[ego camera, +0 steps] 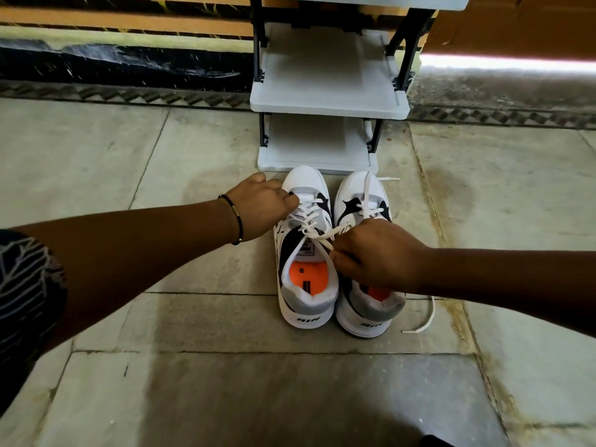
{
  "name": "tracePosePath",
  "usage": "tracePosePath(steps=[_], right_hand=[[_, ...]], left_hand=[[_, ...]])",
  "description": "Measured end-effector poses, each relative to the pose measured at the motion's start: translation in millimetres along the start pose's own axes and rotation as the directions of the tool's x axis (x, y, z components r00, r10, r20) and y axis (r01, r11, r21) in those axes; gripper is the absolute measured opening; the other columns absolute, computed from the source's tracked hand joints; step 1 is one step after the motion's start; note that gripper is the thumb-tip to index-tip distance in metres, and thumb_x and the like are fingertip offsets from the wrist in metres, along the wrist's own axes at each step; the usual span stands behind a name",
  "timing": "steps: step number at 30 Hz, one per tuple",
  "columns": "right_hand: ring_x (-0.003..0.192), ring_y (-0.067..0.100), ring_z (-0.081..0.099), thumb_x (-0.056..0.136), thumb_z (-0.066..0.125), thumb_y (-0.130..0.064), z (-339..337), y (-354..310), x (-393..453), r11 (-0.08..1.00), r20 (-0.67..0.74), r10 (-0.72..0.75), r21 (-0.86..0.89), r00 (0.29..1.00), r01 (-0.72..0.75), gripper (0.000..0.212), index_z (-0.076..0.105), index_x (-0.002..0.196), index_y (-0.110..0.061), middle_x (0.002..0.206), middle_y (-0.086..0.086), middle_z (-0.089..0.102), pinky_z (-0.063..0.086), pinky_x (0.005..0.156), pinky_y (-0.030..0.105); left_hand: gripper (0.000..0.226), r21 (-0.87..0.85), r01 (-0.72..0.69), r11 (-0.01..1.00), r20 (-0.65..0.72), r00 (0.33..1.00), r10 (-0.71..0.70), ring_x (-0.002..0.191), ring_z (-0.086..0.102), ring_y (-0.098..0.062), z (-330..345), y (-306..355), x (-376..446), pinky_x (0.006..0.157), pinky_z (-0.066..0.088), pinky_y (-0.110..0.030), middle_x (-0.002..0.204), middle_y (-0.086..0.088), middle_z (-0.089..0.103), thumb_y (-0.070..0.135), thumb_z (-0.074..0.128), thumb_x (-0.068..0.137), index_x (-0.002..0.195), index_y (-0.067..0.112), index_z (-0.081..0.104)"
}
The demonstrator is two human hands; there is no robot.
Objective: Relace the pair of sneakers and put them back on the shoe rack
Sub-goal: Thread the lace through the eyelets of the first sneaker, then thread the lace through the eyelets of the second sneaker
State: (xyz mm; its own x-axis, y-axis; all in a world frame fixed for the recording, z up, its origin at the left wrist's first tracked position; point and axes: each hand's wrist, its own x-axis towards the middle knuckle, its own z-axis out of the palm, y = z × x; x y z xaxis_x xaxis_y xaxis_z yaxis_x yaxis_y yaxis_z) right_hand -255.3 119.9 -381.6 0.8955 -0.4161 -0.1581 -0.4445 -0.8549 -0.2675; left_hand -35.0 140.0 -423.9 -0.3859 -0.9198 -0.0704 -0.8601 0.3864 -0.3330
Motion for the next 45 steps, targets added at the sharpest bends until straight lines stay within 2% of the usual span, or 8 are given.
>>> tracePosePath(steps=[8,14,21,26,30,36,40,45], right_hand=[[0.053,0.018,0.04,0.091,0.042,-0.036,-1,7,-5,0.998,0.026,-0.03,-0.056,0.999,0.032,0.034,0.043,0.062,-0.019,0.056,-0.004,0.04,0.03,0.055,0.027],[0.044,0.011,0.044,0.088,0.04,-0.047,-37,37,-9,0.982,-0.164,0.138,0.152,0.977,-0.114,0.047,0.048,0.052,-0.019,0.046,-0.001,0.046,0.037,0.05,0.03],[0.051,0.018,0.054,0.09,0.051,-0.031,-38,58,-14,0.917,-0.002,0.345,0.214,0.939,-0.337,0.04,0.062,0.068,0.001,0.067,0.018,0.067,0.049,0.056,0.032],[0.068,0.02,0.055,0.09,0.049,-0.03,-32,58,-18,0.93,0.238,0.34,0.059,0.91,-0.363,0.03,0.058,0.068,-0.011,0.07,0.0,0.058,0.042,0.058,0.027],[0.086,0.028,0.061,0.091,0.05,-0.032,-25,59,-21,0.912,0.274,0.39,0.014,0.879,-0.409,0.031,0.063,0.088,-0.005,0.091,0.012,0.065,0.044,0.067,0.03],[0.073,0.027,0.064,0.084,0.063,-0.029,-20,65,-19,0.654,0.309,0.505,0.472,0.806,-0.591,0.029,0.064,0.099,-0.004,0.092,0.019,0.068,0.047,0.047,0.026],[0.059,0.016,0.048,0.082,0.063,-0.011,-19,63,-14,0.486,0.324,0.529,0.643,0.785,-0.592,0.017,0.066,0.093,0.001,0.072,0.01,0.056,0.036,0.046,0.023],[0.053,0.012,0.044,0.078,0.056,0.007,-15,62,-12,0.336,0.348,0.529,0.752,0.774,-0.567,0.023,0.061,0.067,-0.013,0.066,0.006,0.056,0.033,0.042,0.018]], left_hand=[[0.029,-0.209,0.119,0.971,0.223,0.972,-0.071,0.105,0.053,-0.031,-2,3,10,0.083,0.044,-0.04,0.113,-0.014,0.062,0.011,0.045,0.088,0.117,0.01,0.045],[0.032,-0.742,0.214,0.635,0.043,0.961,-0.274,0.113,0.05,-0.028,-11,10,-11,0.096,0.044,-0.044,0.122,-0.01,0.054,0.021,0.051,0.088,0.12,0.014,0.051],[0.023,-0.784,-0.034,0.62,-0.027,0.999,0.02,0.108,0.054,-0.023,-33,44,-1,0.096,0.043,-0.035,0.113,-0.011,0.06,0.019,0.063,0.082,0.102,0.007,0.064],[0.016,-0.889,0.222,0.4,0.161,0.97,-0.182,0.084,0.059,-0.017,-38,54,23,0.08,0.046,-0.029,0.092,-0.008,0.068,0.019,0.054,0.089,0.091,0.007,0.064],[0.008,-0.933,0.359,-0.035,0.339,0.838,-0.429,0.101,0.063,-0.032,-43,56,36,0.091,0.05,-0.044,0.106,-0.022,0.067,0.01,0.046,0.09,0.097,0.008,0.049],[0.068,-0.805,0.437,0.4,0.048,0.721,-0.691,0.131,0.029,-0.032,-55,67,56,0.107,0.03,-0.044,0.145,-0.013,0.028,0.021,0.058,0.08,0.138,0.013,0.024],[0.04,-0.507,0.434,0.745,0.102,0.888,-0.448,0.122,0.037,-0.031,-57,86,69,0.097,0.033,-0.045,0.125,-0.011,0.053,0.04,0.047,0.083,0.115,0.017,0.054],[0.03,-0.641,0.445,0.625,0.24,0.89,-0.387,0.104,0.054,-0.033,-54,100,72,0.09,0.041,-0.041,0.102,-0.012,0.066,0.036,0.044,0.088,0.091,0.015,0.065]])
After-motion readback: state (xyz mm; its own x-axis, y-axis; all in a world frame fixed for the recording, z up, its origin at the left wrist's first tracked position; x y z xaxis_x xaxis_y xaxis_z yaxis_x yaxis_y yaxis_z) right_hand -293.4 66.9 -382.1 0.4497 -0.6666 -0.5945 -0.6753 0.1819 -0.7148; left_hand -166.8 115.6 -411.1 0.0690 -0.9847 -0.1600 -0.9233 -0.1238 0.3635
